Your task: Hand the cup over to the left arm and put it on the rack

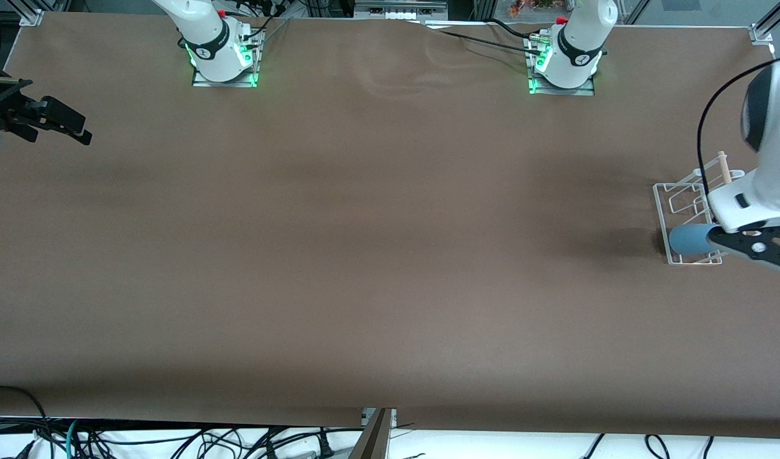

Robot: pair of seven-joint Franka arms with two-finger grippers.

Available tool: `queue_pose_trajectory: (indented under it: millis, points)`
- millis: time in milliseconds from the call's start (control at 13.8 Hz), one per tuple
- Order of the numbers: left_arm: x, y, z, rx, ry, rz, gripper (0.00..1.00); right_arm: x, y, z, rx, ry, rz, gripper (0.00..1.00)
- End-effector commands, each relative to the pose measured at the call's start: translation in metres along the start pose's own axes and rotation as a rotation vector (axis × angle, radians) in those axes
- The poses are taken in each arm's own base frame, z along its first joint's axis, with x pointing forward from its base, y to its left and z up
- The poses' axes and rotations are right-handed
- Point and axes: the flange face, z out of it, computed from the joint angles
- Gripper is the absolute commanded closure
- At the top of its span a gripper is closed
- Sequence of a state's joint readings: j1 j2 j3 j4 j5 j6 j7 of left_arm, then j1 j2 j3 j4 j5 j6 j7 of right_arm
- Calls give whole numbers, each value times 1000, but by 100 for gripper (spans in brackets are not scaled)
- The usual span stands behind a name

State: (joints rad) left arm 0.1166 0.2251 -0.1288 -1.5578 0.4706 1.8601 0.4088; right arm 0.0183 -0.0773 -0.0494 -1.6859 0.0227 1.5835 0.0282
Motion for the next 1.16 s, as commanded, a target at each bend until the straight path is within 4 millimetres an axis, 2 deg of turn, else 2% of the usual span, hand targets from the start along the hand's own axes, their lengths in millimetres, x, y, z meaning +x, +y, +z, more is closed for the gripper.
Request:
queue_pose_trajectory:
  millis: [0,218,364,436,582,655,873,1091]
  points:
    - [-8,1,-38,-172,79,-224,0,-3,-2,-5,5,3,9,0]
    - [-14,11,-58,-349,96,-424,0,-2,-2,-4,5,2,8,0]
    - [-17,18,-70,-491,42,-626,0,-3,-2,-5,5,3,6,0]
    - [-20,20,-75,-503,3,-695,0,-3,-1,-5,4,3,8,0]
    - [-31,30,-103,-496,2,-746,0,-3,-2,-5,2,3,6,0]
    - [-39,37,-102,-500,-42,-732,0,-3,-2,-6,4,5,6,0]
    - [-41,41,-99,-500,-59,-664,0,-2,-2,-6,2,6,5,0]
    - [-40,32,-82,-509,-75,-620,0,-2,-2,-6,2,5,5,0]
